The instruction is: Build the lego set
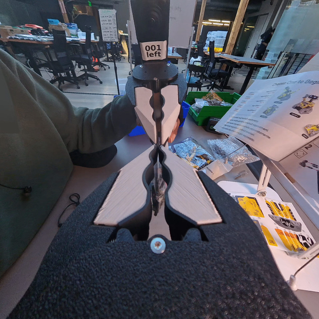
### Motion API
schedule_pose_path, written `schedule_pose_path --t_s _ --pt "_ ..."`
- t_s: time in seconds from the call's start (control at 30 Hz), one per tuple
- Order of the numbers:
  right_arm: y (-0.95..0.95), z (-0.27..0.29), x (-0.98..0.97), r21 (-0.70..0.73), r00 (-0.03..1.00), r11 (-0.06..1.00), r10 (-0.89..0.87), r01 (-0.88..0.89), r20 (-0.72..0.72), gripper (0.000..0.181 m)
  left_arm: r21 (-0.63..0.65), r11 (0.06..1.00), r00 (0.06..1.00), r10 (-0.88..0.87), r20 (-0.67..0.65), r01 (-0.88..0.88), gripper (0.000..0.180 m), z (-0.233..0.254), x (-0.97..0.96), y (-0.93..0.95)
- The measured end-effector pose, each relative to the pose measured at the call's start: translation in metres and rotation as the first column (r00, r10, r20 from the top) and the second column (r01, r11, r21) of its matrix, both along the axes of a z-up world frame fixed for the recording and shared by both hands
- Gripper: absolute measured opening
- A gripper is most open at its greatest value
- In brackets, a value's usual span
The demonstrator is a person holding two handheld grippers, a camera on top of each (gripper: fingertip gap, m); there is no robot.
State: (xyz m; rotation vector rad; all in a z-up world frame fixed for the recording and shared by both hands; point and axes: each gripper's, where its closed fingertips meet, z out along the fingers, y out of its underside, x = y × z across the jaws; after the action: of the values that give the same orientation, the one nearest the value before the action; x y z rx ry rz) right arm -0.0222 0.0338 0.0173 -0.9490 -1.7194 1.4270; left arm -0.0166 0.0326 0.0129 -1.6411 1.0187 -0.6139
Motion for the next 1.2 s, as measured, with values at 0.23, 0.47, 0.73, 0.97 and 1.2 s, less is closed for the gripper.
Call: schedule_pose_path --t_s 0.23,0.47,0.73,0.97,1.2 --pt "-0.001 -0.001 0.001 0.017 1.0 1.0 0.003 -0.003 0.002 0.0 -0.05 0.999 1.0 -0.014 0.007 0.015 0.0 -0.002 0.001 -0.002" --pt "0.006 -0.021 -0.004 0.184 0.996 0.981 -0.075 0.064 0.053 0.001 -0.106 0.994 0.999 -0.004 -0.054 -0.002 0.0 -0.021 -0.003 0.002" --pt "0.008 -0.034 -0.005 0.28 0.991 0.957 -0.101 0.074 0.086 0.0 -0.134 0.991 0.996 -0.004 -0.092 -0.009 0.0 -0.033 -0.004 0.004" --pt "0.011 -0.03 -0.007 0.286 0.991 0.953 -0.124 0.102 0.058 0.0 -0.125 0.992 0.998 0.017 -0.068 -0.025 0.0 -0.028 -0.007 0.007" --pt "-0.01 -0.002 -0.002 0.418 0.989 0.898 -0.147 0.141 -0.019 0.006 -0.087 0.979 0.977 0.171 -0.131 -0.183 0.0 -0.022 -0.036 0.018"
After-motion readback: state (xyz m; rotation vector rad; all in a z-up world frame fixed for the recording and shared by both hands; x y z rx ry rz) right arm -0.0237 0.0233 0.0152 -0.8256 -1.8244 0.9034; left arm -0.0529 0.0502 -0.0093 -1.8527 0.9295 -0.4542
